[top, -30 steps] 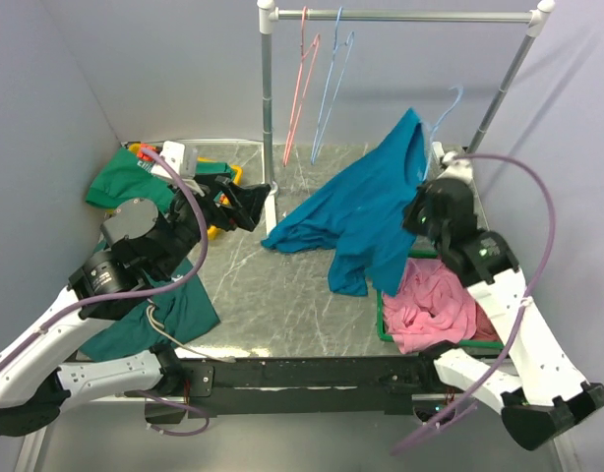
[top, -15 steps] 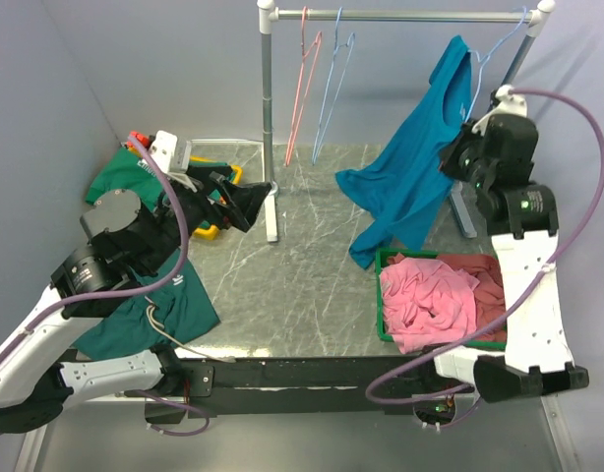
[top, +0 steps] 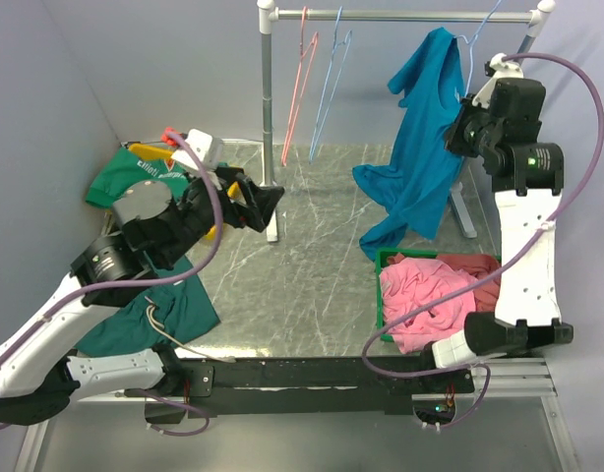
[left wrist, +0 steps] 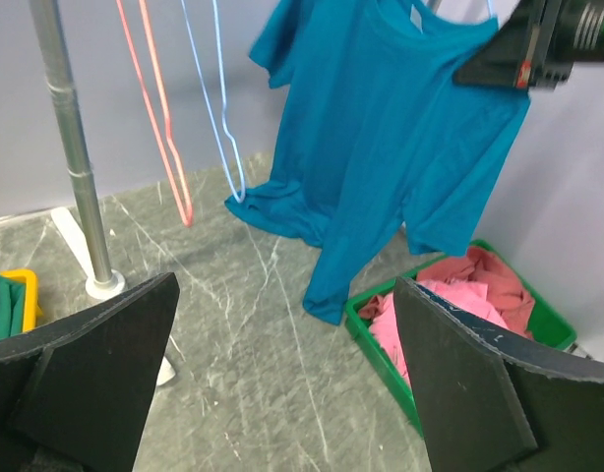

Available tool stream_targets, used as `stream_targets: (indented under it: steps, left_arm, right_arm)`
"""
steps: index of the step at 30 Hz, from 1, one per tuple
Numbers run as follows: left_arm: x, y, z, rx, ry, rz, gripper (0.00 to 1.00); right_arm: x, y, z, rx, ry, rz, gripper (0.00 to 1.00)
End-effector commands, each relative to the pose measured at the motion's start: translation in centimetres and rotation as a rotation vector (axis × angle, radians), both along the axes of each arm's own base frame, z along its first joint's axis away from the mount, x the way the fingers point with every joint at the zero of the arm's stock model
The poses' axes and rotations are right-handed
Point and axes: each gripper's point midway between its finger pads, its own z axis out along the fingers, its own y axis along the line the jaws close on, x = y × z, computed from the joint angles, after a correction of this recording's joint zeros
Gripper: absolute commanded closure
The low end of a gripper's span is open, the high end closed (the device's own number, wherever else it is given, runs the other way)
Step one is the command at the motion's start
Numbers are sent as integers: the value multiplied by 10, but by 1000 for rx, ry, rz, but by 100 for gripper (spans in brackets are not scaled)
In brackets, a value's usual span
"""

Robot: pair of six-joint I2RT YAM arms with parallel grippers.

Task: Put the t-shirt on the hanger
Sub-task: Place the hanger at the clothesline.

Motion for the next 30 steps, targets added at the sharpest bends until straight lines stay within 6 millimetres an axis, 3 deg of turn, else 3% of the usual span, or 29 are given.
stream_targets:
  steps: [1, 3, 4, 16, 20, 24, 27, 28, 30]
  left_arm:
    - [3, -15, -9, 47, 12, -45, 3]
    - [3, -19, -13, 48, 17, -56, 3]
    - [4, -21, -17, 56, 20, -56, 3]
    - [10, -28, -38, 84, 53, -53, 3]
    - [11, -32, -44, 93, 65, -62, 3]
    - [12, -34, -49, 97, 62, -63, 2]
    - [13, -34, -51, 86, 65, -58, 1]
    - [13, -35, -54, 85, 67, -61, 1]
    - [13, -37, -57, 81, 74, -65, 1]
  right_arm:
    - [5, -9, 22, -63, -32, 1, 100]
    - [12, -12, 15, -69, -9, -14, 100]
    - [14, -23, 14, -66, -11, -43, 100]
    - [43, -45, -8, -49, 53, -84, 100]
    - [43, -51, -20, -56, 82, -109, 100]
    - [37, -51, -18, -44, 69, -124, 98]
    - [27, -55, -9, -41, 45, -166, 64]
    - [24, -57, -5, -42, 36, -179, 40]
    - [14, -59, 2, -39, 14, -199, 27]
